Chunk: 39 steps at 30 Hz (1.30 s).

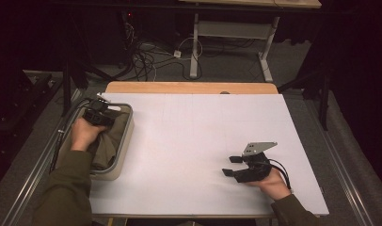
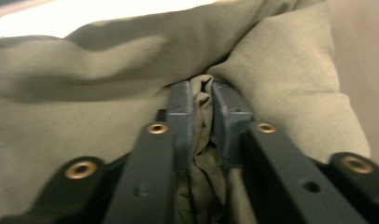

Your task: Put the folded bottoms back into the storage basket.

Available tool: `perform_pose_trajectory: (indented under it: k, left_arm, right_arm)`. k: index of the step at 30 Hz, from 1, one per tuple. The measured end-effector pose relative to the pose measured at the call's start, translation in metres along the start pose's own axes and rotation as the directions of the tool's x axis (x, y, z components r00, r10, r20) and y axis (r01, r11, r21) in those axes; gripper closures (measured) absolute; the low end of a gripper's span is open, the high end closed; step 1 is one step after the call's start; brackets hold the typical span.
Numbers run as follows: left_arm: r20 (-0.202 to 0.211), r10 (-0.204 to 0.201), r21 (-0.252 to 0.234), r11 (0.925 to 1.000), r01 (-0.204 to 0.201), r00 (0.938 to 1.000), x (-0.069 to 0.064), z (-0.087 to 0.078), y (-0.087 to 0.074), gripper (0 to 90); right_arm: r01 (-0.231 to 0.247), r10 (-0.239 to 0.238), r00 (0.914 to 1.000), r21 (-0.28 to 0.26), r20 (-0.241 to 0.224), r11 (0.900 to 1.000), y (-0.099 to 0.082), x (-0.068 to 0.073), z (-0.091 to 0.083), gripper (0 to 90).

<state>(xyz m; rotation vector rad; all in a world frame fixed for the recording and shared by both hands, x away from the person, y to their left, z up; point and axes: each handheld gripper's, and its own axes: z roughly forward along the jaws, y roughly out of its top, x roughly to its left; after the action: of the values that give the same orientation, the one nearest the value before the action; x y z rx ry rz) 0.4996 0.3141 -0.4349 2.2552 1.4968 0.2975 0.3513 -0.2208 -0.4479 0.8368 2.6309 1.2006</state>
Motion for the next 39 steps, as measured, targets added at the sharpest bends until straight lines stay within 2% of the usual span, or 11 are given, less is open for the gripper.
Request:
perform_pose_trajectory:
  k: [5,10,15,19,21,25,29,32,34,36,39]
  left_arm:
    - [0.022,-0.039,-0.09,0.9951,0.041,0.999,0.005,-0.018,-0.004,58.1]
    - [0.079,-0.071,-0.182,0.9797,0.085,0.9943,0.012,-0.04,-0.012,43.6]
    - [0.127,-0.072,-0.234,0.967,0.101,0.9892,0.014,-0.057,-0.023,35.9]
    - [0.125,-0.059,-0.281,0.9553,0.092,0.9904,0.011,-0.072,-0.035,30.2]
    - [0.135,-0.044,-0.304,0.9489,0.083,0.9899,0.008,-0.08,-0.04,28.4]
    - [0.149,-0.001,-0.328,0.9432,0.05,0.9889,-0.002,-0.095,-0.05,23.6]
    - [0.173,0.034,-0.372,0.9278,0.033,0.9844,-0.015,-0.107,-0.059,20.9]
    - [0.181,0.069,-0.393,0.9194,0.008,0.9811,-0.027,-0.114,-0.066,18.1]
    - [0.186,0.093,-0.412,0.911,-0.008,0.9781,-0.036,-0.118,-0.07,16.3]
    - [0.2,0.12,-0.435,0.9001,-0.022,0.9723,-0.046,-0.121,-0.074,14.0]
    - [0.217,0.159,-0.456,0.889,-0.044,0.9632,-0.062,-0.124,-0.079,13.5]
  right_arm:
    - [-0.003,0.003,1.0,-0.013,0.009,0.9999,-0.003,0.001,-0.006,40.9]
    - [-0.016,0.016,0.9999,-0.029,0.006,0.9994,-0.004,-0.002,-0.009,40.2]
    - [-0.013,0.013,0.9999,-0.039,-0.006,0.9991,-0.002,-0.006,-0.008,38.6]
    - [-0.014,0.013,0.9999,-0.054,-0.008,0.9985,0.0,-0.01,-0.009,37.3]
    - [-0.017,0.017,0.9998,-0.057,-0.006,0.9982,0.001,-0.012,-0.009,36.5]
    - [-0.021,0.021,0.9998,-0.063,0.005,0.9978,0.003,-0.017,-0.01,34.8]
    - [-0.012,0.014,0.9997,-0.068,0.018,0.9976,0.005,-0.02,-0.011,32.5]
    - [-0.006,0.009,0.9995,-0.078,0.03,0.997,0.007,-0.02,-0.013,30.1]
    - [0.005,-0.002,0.9993,-0.091,0.039,0.9959,0.009,-0.02,-0.015,28.1]
    - [-0.005,0.009,0.9993,-0.107,0.036,0.9943,0.011,-0.023,-0.017,25.6]
    - [-0.022,0.028,0.9986,-0.129,0.044,0.9914,0.012,-0.027,-0.022,22.9]
